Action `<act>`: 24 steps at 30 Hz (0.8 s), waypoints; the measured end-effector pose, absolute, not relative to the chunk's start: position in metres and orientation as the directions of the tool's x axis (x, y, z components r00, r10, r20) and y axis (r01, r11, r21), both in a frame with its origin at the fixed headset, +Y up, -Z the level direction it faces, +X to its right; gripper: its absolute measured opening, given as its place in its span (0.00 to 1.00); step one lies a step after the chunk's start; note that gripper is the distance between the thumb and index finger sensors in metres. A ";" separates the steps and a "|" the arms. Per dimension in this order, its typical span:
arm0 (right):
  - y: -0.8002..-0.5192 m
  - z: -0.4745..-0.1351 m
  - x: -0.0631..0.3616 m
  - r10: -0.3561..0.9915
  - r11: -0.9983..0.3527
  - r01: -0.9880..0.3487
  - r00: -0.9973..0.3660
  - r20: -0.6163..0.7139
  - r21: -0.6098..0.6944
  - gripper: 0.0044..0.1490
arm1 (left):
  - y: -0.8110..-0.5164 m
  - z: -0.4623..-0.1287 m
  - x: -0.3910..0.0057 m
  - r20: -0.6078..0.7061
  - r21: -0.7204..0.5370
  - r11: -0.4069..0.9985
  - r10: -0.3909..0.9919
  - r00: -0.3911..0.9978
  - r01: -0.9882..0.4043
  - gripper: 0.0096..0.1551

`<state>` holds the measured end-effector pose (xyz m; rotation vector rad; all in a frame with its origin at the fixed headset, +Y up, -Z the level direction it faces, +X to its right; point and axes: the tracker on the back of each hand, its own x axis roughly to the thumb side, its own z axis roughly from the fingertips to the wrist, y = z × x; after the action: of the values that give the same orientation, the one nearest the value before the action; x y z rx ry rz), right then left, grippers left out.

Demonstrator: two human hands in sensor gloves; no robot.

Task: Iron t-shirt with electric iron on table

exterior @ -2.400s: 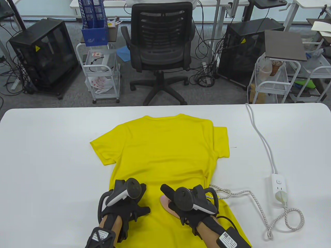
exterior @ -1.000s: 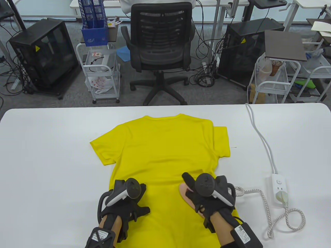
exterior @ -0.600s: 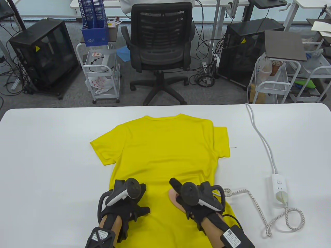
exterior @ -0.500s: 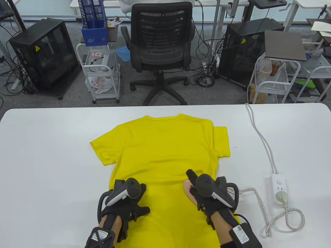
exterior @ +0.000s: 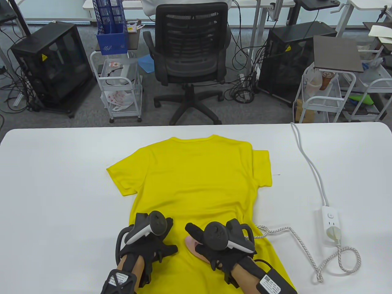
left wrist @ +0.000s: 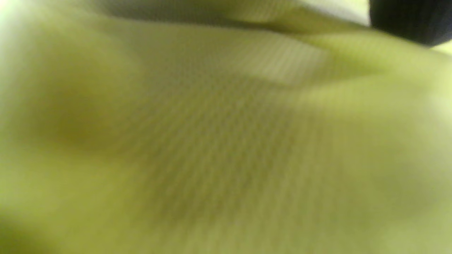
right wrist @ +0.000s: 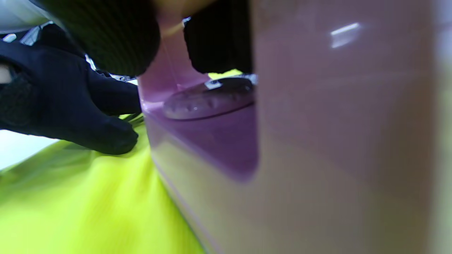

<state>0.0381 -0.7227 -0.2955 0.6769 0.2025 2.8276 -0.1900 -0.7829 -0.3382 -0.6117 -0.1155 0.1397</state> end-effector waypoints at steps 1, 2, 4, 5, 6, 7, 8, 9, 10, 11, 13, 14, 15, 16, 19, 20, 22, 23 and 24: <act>-0.722 -0.297 0.040 0.239 -0.968 -0.178 -0.871 0.430 0.177 0.43 | -0.783 -0.338 -0.190 0.067 -0.579 0.810 0.165 0.984 -0.096 0.57; -0.723 -0.299 0.043 0.237 -0.969 -0.182 -0.879 0.414 0.168 0.43 | -0.783 -0.338 -0.190 0.067 -0.579 0.810 0.164 0.984 -0.096 0.57; -0.723 -0.311 0.065 0.179 -0.983 -0.157 -0.926 0.332 0.092 0.44 | -0.783 -0.338 -0.190 0.068 -0.578 0.810 0.163 0.984 -0.094 0.57; -0.723 -0.315 0.073 0.176 -0.984 -0.158 -0.937 0.302 0.083 0.44 | -0.783 -0.339 -0.190 0.068 -0.579 0.810 0.163 0.984 -0.094 0.57; -0.723 -0.323 0.091 0.189 -0.981 -0.176 -0.957 0.222 0.077 0.44 | -0.783 -0.339 -0.190 0.068 -0.579 0.810 0.162 0.984 -0.093 0.57; -0.724 -0.328 0.108 0.204 -0.978 -0.195 -0.968 0.148 0.075 0.44 | -0.783 -0.339 -0.190 0.069 -0.578 0.811 0.161 0.984 -0.092 0.57; -0.724 -0.332 0.123 0.215 -0.976 -0.210 -0.972 0.097 0.061 0.44 | -0.783 -0.339 -0.190 0.069 -0.579 0.810 0.161 0.985 -0.092 0.57; -0.724 -0.334 0.132 0.229 -0.973 -0.226 -0.971 0.064 0.052 0.44 | -0.783 -0.339 -0.190 0.069 -0.579 0.810 0.161 0.985 -0.092 0.57; -0.724 -0.336 0.142 0.249 -0.968 -0.248 -0.968 0.020 0.048 0.44 | -0.783 -0.339 -0.190 0.069 -0.578 0.811 0.161 0.985 -0.092 0.57; -0.724 -0.336 0.146 0.268 -0.962 -0.267 -0.963 -0.001 0.056 0.43 | -0.783 -0.338 -0.190 0.069 -0.578 0.811 0.160 0.985 -0.092 0.57; -0.724 -0.335 0.141 0.314 -0.947 -0.312 -0.949 0.014 0.077 0.43 | -0.783 -0.339 -0.190 0.070 -0.577 0.812 0.158 0.985 -0.090 0.57; -0.724 -0.333 0.132 0.303 -0.950 -0.296 -0.952 0.055 0.100 0.43 | -0.783 -0.339 -0.190 0.070 -0.577 0.812 0.158 0.985 -0.090 0.57; -0.724 -0.330 0.120 0.309 -0.947 -0.295 -0.946 0.103 0.125 0.43 | -0.783 -0.339 -0.190 0.069 -0.577 0.812 0.159 0.985 -0.090 0.57; -0.724 -0.328 0.111 0.315 -0.944 -0.295 -0.938 0.142 0.147 0.43 | -0.783 -0.338 -0.190 0.069 -0.577 0.811 0.159 0.985 -0.090 0.57; -0.725 -0.310 0.064 0.338 -0.935 -0.273 -0.881 0.331 0.228 0.43 | -0.783 -0.338 -0.190 0.067 -0.578 0.811 0.159 0.985 -0.091 0.57; -0.724 -0.305 0.053 0.326 -0.939 -0.252 -0.867 0.377 0.233 0.43 | -0.783 -0.338 -0.190 0.067 -0.578 0.811 0.159 0.985 -0.092 0.57; -0.724 -0.292 0.031 0.309 -0.945 -0.215 -0.833 0.460 0.245 0.43 | -0.783 -0.338 -0.190 0.067 -0.578 0.811 0.161 0.985 -0.093 0.57; -0.723 -0.288 0.026 0.295 -0.950 -0.204 -0.832 0.470 0.235 0.43 | -0.783 -0.338 -0.190 0.067 -0.578 0.811 0.160 0.985 -0.093 0.57; -0.722 -0.286 0.023 0.251 -0.964 -0.176 -0.846 0.470 0.199 0.43 | -0.783 -0.338 -0.190 0.067 -0.578 0.811 0.161 0.985 -0.093 0.56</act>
<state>0.0233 -0.7223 -0.2861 0.7459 0.2176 2.8130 -0.1899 -0.7827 -0.3384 -0.6111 -0.1150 0.1357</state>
